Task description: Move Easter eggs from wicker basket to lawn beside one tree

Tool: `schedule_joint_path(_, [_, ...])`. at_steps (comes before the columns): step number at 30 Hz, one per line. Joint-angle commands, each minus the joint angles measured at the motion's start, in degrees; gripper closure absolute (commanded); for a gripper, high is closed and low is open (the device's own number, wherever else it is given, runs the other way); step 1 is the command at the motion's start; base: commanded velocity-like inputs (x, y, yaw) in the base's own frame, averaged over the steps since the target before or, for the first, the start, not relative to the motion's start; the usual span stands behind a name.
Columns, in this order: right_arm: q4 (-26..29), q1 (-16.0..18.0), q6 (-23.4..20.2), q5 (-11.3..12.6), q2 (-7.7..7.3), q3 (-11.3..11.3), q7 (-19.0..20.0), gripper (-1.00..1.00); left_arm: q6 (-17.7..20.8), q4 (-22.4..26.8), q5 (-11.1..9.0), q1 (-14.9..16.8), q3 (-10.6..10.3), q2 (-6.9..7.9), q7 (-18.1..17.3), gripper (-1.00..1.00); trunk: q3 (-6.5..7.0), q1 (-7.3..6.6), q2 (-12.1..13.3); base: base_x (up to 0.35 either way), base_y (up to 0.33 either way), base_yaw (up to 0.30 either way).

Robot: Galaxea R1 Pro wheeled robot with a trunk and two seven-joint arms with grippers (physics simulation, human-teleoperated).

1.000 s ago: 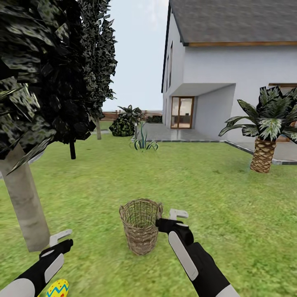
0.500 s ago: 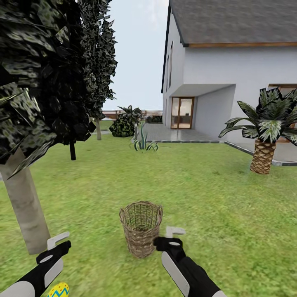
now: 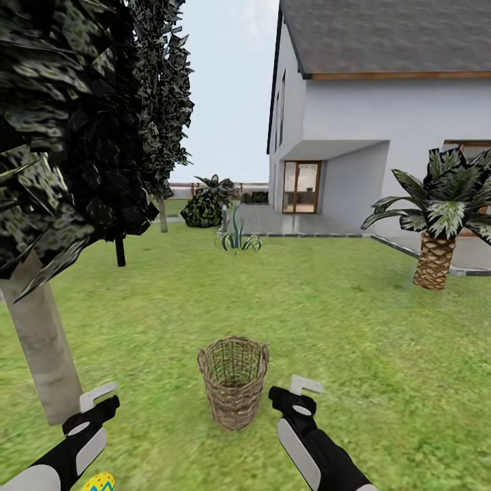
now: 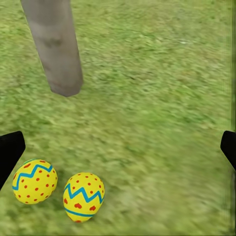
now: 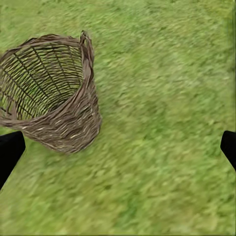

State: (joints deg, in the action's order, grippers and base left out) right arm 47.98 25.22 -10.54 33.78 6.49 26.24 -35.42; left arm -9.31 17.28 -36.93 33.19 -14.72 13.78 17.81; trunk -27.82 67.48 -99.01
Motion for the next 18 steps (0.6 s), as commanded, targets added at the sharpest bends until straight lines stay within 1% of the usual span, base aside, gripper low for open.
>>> schedule_joint_path(1, [0.05,0.00,0.14,0.19,-0.04,0.19,-0.39,-1.00,-0.23,0.03,-0.51,0.03,-0.48,-0.14,0.30,-1.00,0.12,-0.23,0.38,0.000,0.000,0.000])
schedule_joint_path(3, [-0.01,-0.08,0.91,0.12,-0.06,0.25,-0.33,-1.00,-0.29,0.03,-0.45,0.03,-0.48,-0.72,0.30,-1.00,0.48,-0.67,1.18,0.000,0.000,0.000])
schedule_joint_path(9, [-0.15,-0.17,1.68,0.26,-0.07,0.22,-0.09,-1.00,-0.36,0.03,-0.34,0.03,-0.48,-1.46,0.30,-1.00,1.55,-1.99,3.59,0.000,0.000,0.000])
schedule_joint_path(18, [-0.24,-0.17,1.82,0.21,-0.12,0.22,-0.01,-1.00,-0.44,0.03,-0.34,0.03,-0.48,-1.56,0.32,-1.00,3.17,-3.96,7.20,0.000,0.000,0.000])
